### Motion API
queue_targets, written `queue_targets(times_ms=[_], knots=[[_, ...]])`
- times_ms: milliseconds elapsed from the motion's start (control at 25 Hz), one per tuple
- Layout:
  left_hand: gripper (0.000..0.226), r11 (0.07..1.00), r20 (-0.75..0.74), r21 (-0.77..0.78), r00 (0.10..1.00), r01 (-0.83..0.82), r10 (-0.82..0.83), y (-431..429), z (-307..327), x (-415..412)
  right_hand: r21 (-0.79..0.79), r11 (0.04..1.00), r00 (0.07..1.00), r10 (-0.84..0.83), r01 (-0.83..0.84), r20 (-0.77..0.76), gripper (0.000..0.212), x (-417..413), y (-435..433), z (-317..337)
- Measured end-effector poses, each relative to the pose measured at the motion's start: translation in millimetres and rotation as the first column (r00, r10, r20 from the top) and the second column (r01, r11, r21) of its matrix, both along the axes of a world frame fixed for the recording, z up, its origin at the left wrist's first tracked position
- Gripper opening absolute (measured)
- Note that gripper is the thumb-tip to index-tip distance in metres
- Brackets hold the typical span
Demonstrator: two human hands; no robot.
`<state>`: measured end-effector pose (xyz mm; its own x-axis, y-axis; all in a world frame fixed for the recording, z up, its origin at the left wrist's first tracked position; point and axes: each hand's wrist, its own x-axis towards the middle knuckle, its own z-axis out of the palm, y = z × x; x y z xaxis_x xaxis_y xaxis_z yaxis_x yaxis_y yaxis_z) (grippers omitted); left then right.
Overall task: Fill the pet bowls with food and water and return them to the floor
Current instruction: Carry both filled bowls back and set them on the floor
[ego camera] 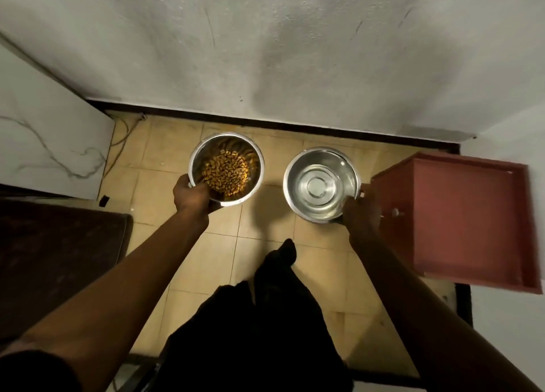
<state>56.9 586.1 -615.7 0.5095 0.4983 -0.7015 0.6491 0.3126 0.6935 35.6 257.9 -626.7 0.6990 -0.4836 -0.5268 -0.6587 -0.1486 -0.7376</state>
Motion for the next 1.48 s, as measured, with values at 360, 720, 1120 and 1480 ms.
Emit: queue_targets(times_ms=[360,720,1120,1480], knots=[[0.036,0.997,-0.082,0.048,0.994,-0.064,0.068,-8,-266,127,0.098,0.995,0.996,-0.008,0.017,-0.092,0.044,135,6,-240],[0.042,0.999,-0.119,0.032,0.993,-0.024,0.027,8,-534,185,0.164,0.984,0.985,-0.046,0.074,-0.165,0.041,206,22,-509],[0.040,0.999,-0.087,0.003,0.995,-0.050,0.050,9,-662,225,0.202,0.962,0.967,-0.138,0.182,-0.214,0.046,231,13,-629],[0.047,0.998,-0.109,-0.008,0.992,-0.062,0.061,11,-677,229,0.216,0.945,0.944,-0.186,0.248,-0.271,0.042,240,22,-637]])
